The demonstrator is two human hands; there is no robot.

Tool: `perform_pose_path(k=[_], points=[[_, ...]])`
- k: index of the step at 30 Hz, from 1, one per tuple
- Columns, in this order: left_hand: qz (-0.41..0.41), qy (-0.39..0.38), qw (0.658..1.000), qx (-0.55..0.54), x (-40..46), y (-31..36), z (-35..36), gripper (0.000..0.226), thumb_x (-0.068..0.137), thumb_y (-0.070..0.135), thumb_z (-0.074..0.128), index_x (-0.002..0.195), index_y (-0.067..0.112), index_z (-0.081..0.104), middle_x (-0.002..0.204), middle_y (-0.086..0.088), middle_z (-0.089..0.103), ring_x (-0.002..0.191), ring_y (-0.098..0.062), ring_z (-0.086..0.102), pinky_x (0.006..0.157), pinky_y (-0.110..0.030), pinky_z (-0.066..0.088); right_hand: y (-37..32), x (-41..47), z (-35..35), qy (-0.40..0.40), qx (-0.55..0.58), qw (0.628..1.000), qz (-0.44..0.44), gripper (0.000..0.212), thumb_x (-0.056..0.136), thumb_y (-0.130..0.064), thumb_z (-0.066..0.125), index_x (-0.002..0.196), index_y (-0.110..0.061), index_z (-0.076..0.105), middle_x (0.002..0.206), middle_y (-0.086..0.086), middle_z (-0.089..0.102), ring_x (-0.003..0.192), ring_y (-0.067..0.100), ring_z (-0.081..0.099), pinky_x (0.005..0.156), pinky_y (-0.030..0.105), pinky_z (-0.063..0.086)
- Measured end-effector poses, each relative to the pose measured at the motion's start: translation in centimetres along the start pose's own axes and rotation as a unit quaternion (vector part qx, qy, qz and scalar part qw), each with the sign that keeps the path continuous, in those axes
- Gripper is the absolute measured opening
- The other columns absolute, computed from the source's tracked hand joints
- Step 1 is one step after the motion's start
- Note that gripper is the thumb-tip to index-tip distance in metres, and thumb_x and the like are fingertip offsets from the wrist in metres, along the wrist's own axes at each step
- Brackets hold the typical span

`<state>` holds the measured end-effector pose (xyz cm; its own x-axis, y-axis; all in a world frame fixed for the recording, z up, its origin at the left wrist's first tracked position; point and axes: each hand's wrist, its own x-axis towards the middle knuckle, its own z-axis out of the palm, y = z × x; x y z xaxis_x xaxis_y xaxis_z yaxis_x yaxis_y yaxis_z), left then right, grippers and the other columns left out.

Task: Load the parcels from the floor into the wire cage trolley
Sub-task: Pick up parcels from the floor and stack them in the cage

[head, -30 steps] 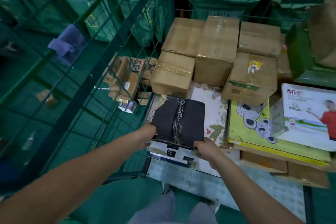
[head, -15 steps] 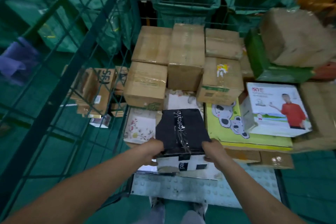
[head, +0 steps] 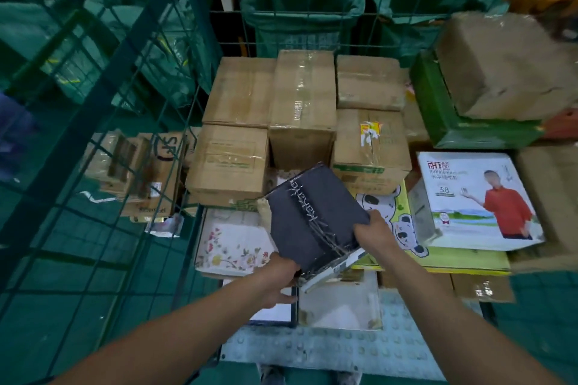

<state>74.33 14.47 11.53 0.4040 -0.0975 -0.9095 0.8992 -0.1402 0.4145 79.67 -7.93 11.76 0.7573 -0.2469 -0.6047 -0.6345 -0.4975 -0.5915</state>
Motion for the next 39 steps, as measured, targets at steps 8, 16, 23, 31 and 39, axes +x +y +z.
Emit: perform_pose_path(k=[8, 16, 23, 31, 39], points=[[0.083, 0.073, 0.994, 0.008, 2.1, -1.1, 0.3, 0.057, 0.106, 0.023, 0.047, 0.147, 0.044, 0.013, 0.144, 0.007, 0.039, 0.121, -0.022, 0.051, 0.099, -0.05, 0.054, 4.1, 1.8, 2.8, 0.018, 0.069, 0.997, 0.037, 0.046, 0.066, -0.038, 0.068, 0.107, -0.019, 0.059, 0.096, 0.0, 0.07, 0.083, 0.023, 0.069, 0.081, 0.044, 0.059], [0.156, 0.117, 0.981, -0.019, 4.1, -1.0, -0.3, 0.072, 0.102, 0.015, 0.057, 0.153, 0.041, 0.014, 0.147, 0.005, 0.042, 0.128, -0.024, 0.048, 0.11, -0.057, 0.044, 4.2, -1.1, 4.1, -0.006, 0.115, 0.99, 0.075, 0.039, 0.088, -0.015, 0.07, 0.118, -0.013, 0.045, 0.108, 0.005, 0.063, 0.09, 0.018, 0.063, 0.068, 0.033, 0.051], [0.146, 0.139, 0.979, 0.031, 6.7, 3.3, -4.8, 0.062, 0.104, 0.021, 0.055, 0.155, 0.036, 0.024, 0.133, 0.002, 0.054, 0.111, -0.026, 0.059, 0.075, -0.037, 0.059, 2.3, 1.9, 7.8, 0.014, 0.07, 0.997, 0.003, 0.05, 0.095, -0.02, 0.064, 0.14, -0.013, 0.044, 0.13, 0.011, 0.057, 0.103, 0.027, 0.063, 0.082, 0.037, 0.057], [0.073, 0.24, 0.961, -0.117, 11.1, 5.5, -4.2, 0.073, 0.091, 0.042, 0.073, 0.141, 0.012, 0.03, 0.138, -0.017, 0.052, 0.124, -0.04, 0.055, 0.106, -0.048, 0.047, 0.5, 7.4, 8.3, 0.029, 0.077, 0.996, -0.027, 0.059, 0.102, -0.026, 0.054, 0.155, -0.017, 0.031, 0.143, 0.012, 0.052, 0.123, 0.033, 0.057, 0.104, 0.042, 0.049], [-0.001, 0.18, 0.976, -0.125, 13.0, 6.3, -4.3, 0.093, 0.09, 0.061, 0.066, 0.156, 0.013, 0.021, 0.15, -0.009, 0.046, 0.095, -0.025, 0.067, 0.082, -0.037, 0.063, 1.7, 8.0, 9.1, -0.01, 0.087, 0.995, 0.043, 0.064, 0.106, -0.044, 0.045, 0.159, -0.025, 0.015, 0.147, 0.008, 0.054, 0.126, 0.038, 0.056, 0.097, 0.037, 0.043]])
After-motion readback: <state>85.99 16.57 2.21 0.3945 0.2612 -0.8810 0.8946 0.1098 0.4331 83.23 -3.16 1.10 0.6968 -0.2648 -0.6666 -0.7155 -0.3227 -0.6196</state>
